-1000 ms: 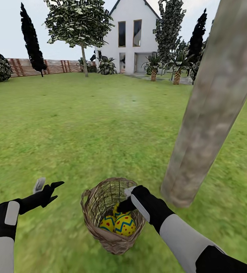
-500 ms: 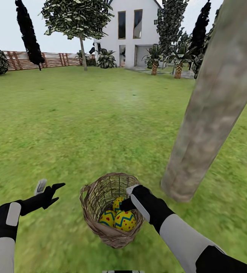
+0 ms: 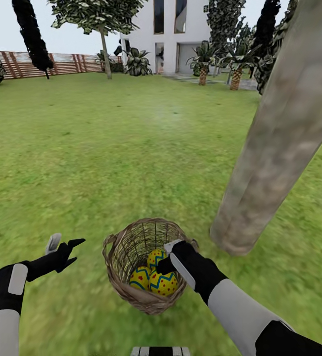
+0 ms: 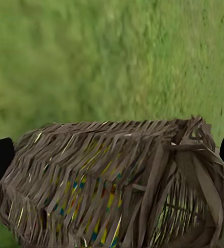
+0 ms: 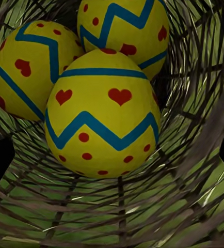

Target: Take the three Easter eggs out of the wicker basket on the lawn in the garden, then place them on the lawn next to a single tree (choose any tree) so that all three eggs are next to the same tree and none are left in the basket.

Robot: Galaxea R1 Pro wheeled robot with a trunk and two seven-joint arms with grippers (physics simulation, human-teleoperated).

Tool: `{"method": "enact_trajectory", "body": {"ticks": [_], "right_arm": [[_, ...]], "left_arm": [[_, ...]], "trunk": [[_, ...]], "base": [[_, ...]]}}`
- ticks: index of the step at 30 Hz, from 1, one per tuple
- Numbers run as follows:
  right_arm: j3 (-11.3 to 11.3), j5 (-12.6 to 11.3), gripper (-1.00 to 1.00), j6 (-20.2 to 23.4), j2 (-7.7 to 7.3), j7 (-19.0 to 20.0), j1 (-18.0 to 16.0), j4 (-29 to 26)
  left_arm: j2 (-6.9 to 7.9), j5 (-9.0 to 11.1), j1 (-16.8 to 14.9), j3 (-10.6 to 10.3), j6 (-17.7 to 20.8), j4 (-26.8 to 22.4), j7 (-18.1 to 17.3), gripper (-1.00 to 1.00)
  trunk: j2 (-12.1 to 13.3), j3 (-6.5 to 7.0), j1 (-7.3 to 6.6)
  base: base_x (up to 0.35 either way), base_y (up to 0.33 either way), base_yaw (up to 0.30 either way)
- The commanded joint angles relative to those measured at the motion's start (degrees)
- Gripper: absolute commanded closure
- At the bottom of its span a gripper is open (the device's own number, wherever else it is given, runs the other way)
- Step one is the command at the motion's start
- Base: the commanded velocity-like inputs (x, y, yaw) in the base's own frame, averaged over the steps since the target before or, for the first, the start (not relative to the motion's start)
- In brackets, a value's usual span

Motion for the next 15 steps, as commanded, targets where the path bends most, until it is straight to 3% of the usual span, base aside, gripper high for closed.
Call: {"method": "enact_trajectory", "body": {"ticks": [1,6,15], "right_arm": [[0.1,-0.6,-1.0,0.1,0.0,-0.5,-0.1,-0.4],[0.2,-0.7,-1.0,0.2,0.0,-0.3,-0.1,-2.0],[0.2,-0.8,-1.0,0.2,0.0,-0.2,0.0,-2.5]], "left_arm": [[-0.02,-0.3,-0.1,0.2,0.3,0.0,-0.4,-1.0],[-0.03,-0.3,-0.1,0.2,0.3,0.0,-0.4,-1.0],[-0.03,-0.3,-0.1,0.2,0.3,0.0,-0.4,-1.0]], "trunk": [[0.0,-0.28,0.01],[-0.1,-1.38,0.14],[-0.1,-1.38,0.14]], "base": [[0.0,0.0,0.0],[0.0,0.0,0.0],[0.026,0.0,0.0]]}}
